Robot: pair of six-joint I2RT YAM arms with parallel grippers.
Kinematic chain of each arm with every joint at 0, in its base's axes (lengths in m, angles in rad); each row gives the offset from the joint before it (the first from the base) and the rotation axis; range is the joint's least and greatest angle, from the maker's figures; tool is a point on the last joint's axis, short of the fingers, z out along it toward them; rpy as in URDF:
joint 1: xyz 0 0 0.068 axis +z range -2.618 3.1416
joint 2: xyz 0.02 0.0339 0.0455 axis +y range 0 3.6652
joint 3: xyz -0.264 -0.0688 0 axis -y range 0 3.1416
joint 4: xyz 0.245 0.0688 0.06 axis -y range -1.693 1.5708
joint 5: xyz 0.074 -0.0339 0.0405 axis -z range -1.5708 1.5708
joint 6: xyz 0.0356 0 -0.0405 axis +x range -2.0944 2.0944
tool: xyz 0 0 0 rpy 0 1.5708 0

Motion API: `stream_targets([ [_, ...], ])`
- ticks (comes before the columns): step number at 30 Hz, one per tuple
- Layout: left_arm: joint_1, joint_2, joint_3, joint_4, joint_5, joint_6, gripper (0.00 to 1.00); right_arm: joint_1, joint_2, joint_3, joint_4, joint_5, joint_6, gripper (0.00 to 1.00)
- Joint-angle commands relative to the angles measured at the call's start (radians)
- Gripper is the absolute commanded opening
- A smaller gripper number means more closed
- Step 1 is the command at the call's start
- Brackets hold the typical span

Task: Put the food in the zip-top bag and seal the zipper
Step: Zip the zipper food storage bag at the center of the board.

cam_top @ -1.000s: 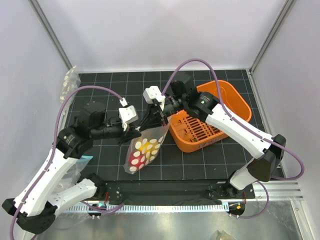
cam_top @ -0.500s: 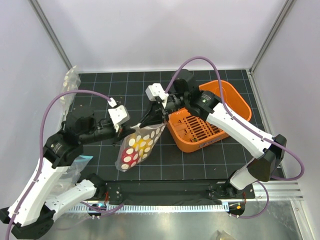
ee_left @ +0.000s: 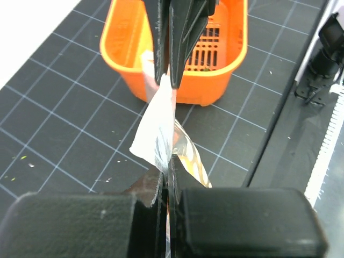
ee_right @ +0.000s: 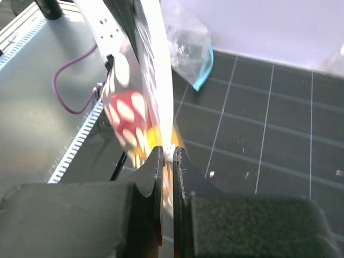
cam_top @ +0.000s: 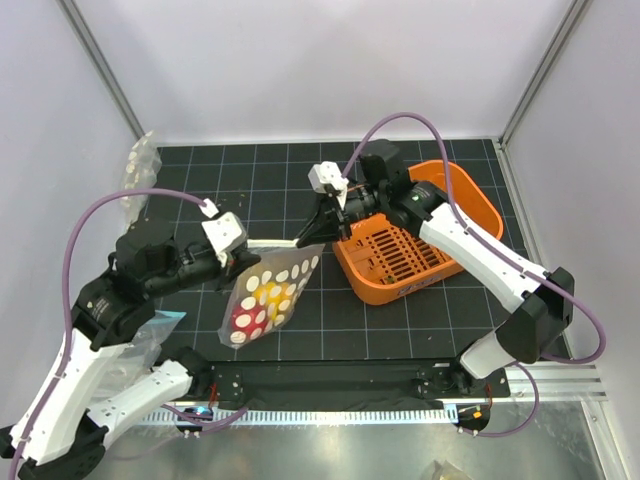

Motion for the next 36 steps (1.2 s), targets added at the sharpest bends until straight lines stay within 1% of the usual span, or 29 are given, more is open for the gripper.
stream_targets([
  [1, 0.002, -0.051, 0.052, 0.061, -0.06, -0.02, 0.0, -0.064, -0.045, -0.052, -0.03, 0.041, -0.019, 0.01],
  [4, 0.002, -0.077, 0.035, 0.1, -0.128, -0.032, 0.0, -0.093, -0.068, -0.09, -0.036, 0.041, -0.021, 0.01],
  [8, 0.002, -0.119, 0.011, 0.144, -0.252, -0.035, 0.0, -0.125, -0.097, -0.132, -0.047, 0.045, -0.027, 0.01],
  [15, 0.002, -0.139, -0.002, 0.158, -0.361, -0.028, 0.0, -0.166, -0.125, -0.159, -0.113, 0.07, -0.067, 0.01],
  [20, 0.002, -0.153, -0.018, 0.172, -0.379, -0.032, 0.0, -0.179, -0.151, -0.192, -0.13, 0.086, -0.073, 0.01],
  [21, 0.002, -0.157, -0.02, 0.172, -0.416, -0.035, 0.0, -0.18, -0.157, -0.195, -0.136, 0.097, -0.076, 0.01],
  [28, 0.002, -0.173, -0.035, 0.179, -0.461, -0.043, 0.0, -0.208, -0.185, -0.224, -0.162, 0.119, -0.095, 0.01],
  [33, 0.002, -0.174, -0.048, 0.181, -0.438, -0.048, 0.0, -0.214, -0.188, -0.219, -0.157, 0.114, -0.081, 0.01],
  [36, 0.002, -0.165, -0.063, 0.181, -0.41, -0.057, 0.0, -0.214, -0.177, -0.189, -0.125, 0.114, -0.009, 0.01],
])
